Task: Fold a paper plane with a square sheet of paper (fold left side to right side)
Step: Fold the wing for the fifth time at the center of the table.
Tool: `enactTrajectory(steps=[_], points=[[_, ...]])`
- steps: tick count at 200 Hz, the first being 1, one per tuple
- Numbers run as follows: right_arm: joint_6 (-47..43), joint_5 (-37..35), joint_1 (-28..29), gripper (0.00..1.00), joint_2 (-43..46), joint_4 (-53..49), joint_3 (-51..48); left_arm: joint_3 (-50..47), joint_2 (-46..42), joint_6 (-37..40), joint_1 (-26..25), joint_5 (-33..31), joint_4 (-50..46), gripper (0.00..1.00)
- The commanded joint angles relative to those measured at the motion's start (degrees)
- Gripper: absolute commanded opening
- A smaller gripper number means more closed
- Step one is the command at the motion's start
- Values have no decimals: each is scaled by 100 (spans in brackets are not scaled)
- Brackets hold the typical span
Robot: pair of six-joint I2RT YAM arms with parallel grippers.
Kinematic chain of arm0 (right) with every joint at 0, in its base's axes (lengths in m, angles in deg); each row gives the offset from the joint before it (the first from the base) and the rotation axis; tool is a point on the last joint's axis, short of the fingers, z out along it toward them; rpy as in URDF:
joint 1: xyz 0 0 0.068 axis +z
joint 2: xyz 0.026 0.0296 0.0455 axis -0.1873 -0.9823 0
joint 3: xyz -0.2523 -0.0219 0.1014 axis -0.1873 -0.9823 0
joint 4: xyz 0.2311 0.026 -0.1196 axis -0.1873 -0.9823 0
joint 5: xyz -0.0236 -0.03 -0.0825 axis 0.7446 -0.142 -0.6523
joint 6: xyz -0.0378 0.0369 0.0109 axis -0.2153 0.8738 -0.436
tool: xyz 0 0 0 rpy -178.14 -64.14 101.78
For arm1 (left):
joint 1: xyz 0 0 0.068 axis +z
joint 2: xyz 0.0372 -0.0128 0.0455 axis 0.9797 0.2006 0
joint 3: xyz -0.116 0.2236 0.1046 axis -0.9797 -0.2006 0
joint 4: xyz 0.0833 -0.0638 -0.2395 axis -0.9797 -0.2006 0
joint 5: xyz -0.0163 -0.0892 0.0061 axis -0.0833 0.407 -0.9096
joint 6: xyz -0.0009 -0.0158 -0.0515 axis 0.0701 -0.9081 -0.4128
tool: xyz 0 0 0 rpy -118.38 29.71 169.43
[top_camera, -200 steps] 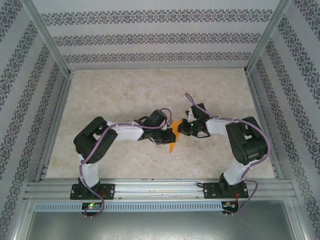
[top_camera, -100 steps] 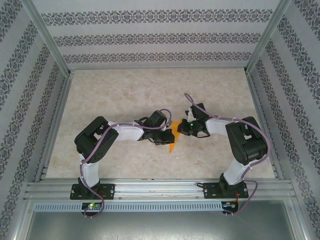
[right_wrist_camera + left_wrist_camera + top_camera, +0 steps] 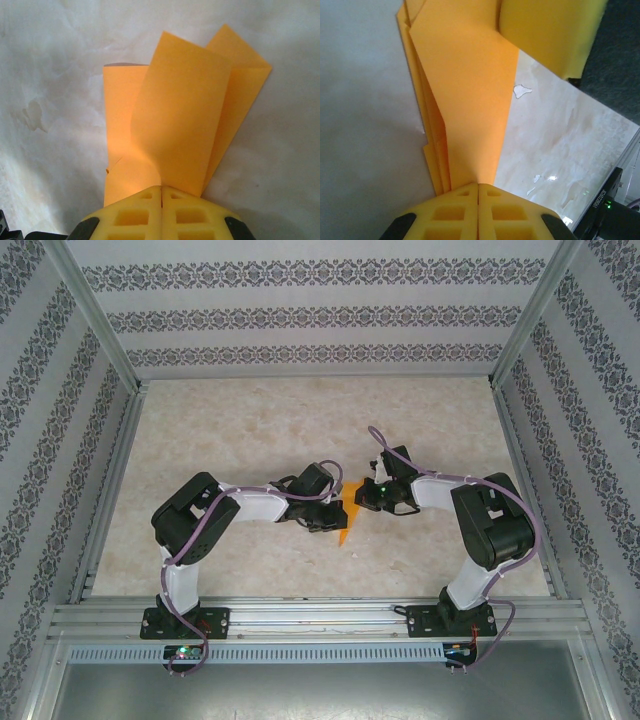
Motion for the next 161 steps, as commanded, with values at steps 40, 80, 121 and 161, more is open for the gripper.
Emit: enactTrajectory(steps=[40,80,121,161], points=[[-115,-307,63,0,-167,-731,63,-194,249,152,-4,-238,-184,5],[-128,221,-168,0,410,-466,251,-357,294,200,-4,-448,-246,1],[-205,489,-211,0,978,-76,-237,-401,321,230,-5,-519,-266,0],[-41,562,28,0,1135,880,-947,-389,321,262,-12,-571,-325,0]])
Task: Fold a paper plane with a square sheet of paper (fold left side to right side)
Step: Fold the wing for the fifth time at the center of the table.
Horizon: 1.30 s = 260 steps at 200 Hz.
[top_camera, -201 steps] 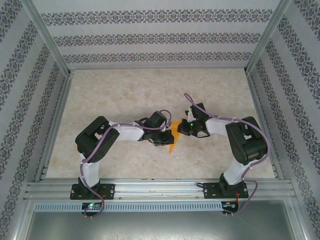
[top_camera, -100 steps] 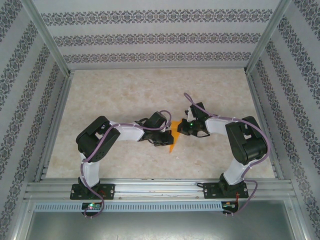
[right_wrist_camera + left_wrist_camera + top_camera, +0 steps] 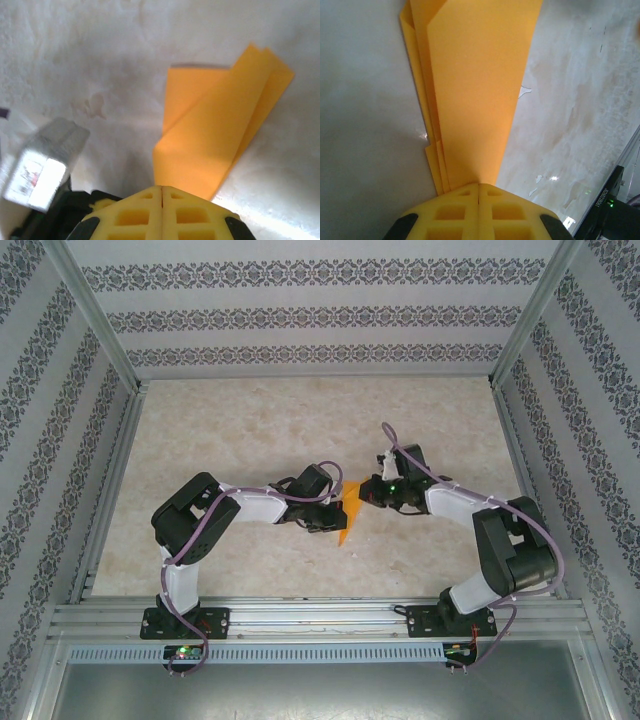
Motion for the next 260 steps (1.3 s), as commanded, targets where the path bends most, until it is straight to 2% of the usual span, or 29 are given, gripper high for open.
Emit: enactTrajectory(steps=[1,56,124,182,260], points=[[47,199,148,0,48,661,-398,-249,300,179,-8,-560,-566,0],[44,185,411,0,-299,1208,-552,-227,300,182,-13,-613,-617,0],[-74,-104,501,0,-710,1203,-305,-118,300,268,-13,-744,-936,0],[-277,-426,294,0,-1080,876,-68,-49,318,356,-13,-882,-1243,0],[-500,-344,-100,0,-1319,700,193,42,413,480,-13,-978,-1566,0]])
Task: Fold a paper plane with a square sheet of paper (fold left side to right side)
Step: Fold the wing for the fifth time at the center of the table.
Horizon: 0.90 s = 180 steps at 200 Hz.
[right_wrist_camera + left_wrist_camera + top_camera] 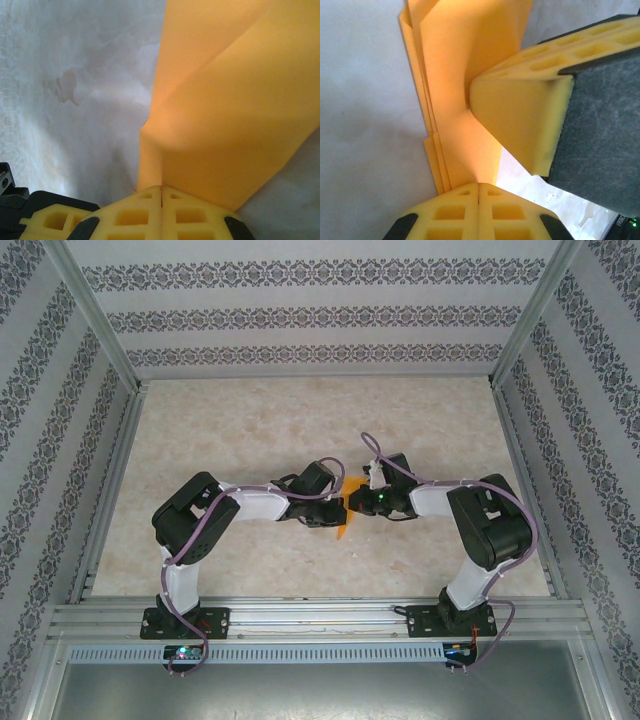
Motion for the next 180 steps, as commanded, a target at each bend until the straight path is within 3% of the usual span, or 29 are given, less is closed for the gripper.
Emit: enactTrajectory(steps=[1,180], points=[[-261,-569,-278,0,-216,-177,135,-210,403,180,-13,-449,-1236,0],[-362,-503,-1160,0,-832,-778,1154,-148,537,225,-31,-400,-1372,0]])
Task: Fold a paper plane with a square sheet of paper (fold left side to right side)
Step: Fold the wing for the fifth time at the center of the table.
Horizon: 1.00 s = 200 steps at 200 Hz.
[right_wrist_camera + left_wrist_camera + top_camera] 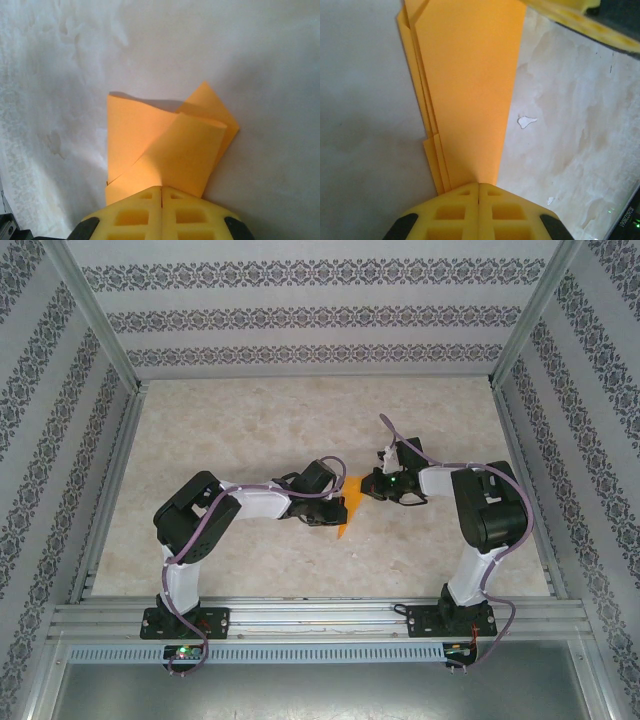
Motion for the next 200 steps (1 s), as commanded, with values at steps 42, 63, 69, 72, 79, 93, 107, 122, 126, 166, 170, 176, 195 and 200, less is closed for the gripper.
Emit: enactTrajectory(steps=[42,63,69,72,79,93,107,122,126,166,170,176,195,200], points=[[-26,-805,-478,0,-370,-128,552,-288,467,122,-31,-404,-1219,0],[73,-763,-543,0,-478,-154,702,-296,467,113,-31,-399,-1201,0],[102,-724,-570,0,-527,-147,754,-302,467,124,-31,-399,-1201,0],[118,-692,-576,0,-553,-148,770,-302,463,117,-31,-403,-1201,0],[158,-662,-597,0,-597,-147,815,-300,459,121,-31,-404,-1192,0],[238,-620,-648,0,-645,-146,881,-312,441,126,-29,-404,-1184,0],[299,-623,-708,0,-595,-146,931,-325,432,116,-31,-403,-1168,0],[324,-553,-772,0,-426,-163,950,-338,423,124,-41,-403,-1157,0],[322,-536,-783,0,-356,-178,937,-346,416,123,-39,-404,-1150,0],[394,-271,-706,0,607,-303,487,-369,362,126,-39,-434,-1131,0],[413,-245,-668,0,704,-305,380,-384,353,122,-44,-443,-1123,0],[475,-204,-597,0,842,-304,230,-393,347,113,-39,-446,-1116,0],[716,-124,-252,0,1185,-192,-246,-406,318,113,-39,-465,-1091,0],[802,-127,-143,0,1242,-134,-359,-400,316,114,-39,-461,-1088,0]])
